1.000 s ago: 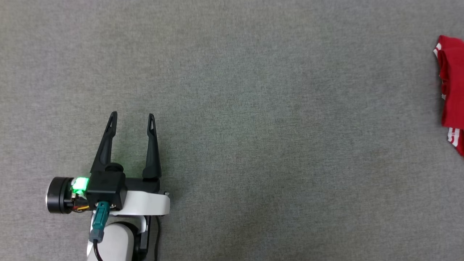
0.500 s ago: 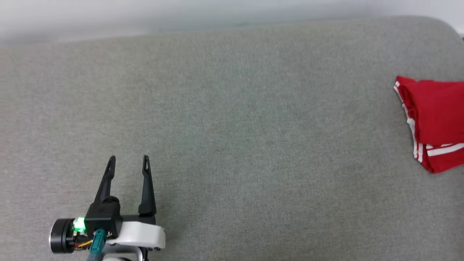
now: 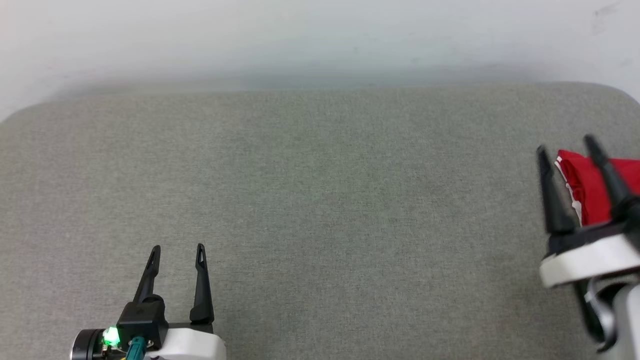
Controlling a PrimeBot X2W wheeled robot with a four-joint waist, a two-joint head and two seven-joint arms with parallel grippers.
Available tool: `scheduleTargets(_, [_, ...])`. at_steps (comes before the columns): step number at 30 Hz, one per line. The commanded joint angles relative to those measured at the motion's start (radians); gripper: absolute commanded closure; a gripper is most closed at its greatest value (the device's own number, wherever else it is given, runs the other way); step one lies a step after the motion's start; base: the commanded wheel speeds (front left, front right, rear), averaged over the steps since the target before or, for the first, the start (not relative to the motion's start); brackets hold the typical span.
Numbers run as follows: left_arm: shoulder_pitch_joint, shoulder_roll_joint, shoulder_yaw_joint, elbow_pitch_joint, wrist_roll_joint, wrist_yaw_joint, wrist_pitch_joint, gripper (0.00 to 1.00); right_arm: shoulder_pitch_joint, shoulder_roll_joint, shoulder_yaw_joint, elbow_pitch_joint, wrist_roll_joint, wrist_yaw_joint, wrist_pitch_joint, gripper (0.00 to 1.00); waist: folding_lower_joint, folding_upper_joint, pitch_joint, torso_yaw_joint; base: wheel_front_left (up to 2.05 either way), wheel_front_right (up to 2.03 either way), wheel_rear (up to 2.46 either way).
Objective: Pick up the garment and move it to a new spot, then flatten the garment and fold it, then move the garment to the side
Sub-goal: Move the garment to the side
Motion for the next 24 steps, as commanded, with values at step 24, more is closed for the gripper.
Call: scheduleTargets(24, [0.078, -0.013, 0.02, 0.012, -0.017, -0.046, -0.002, 0.0, 0.368, 0.193, -0.006, -0.14, -0.035, -0.002, -0.003, 0.0, 0.0001, 0.0, -0.097, 0.011, 0.0, 0.0, 0.0])
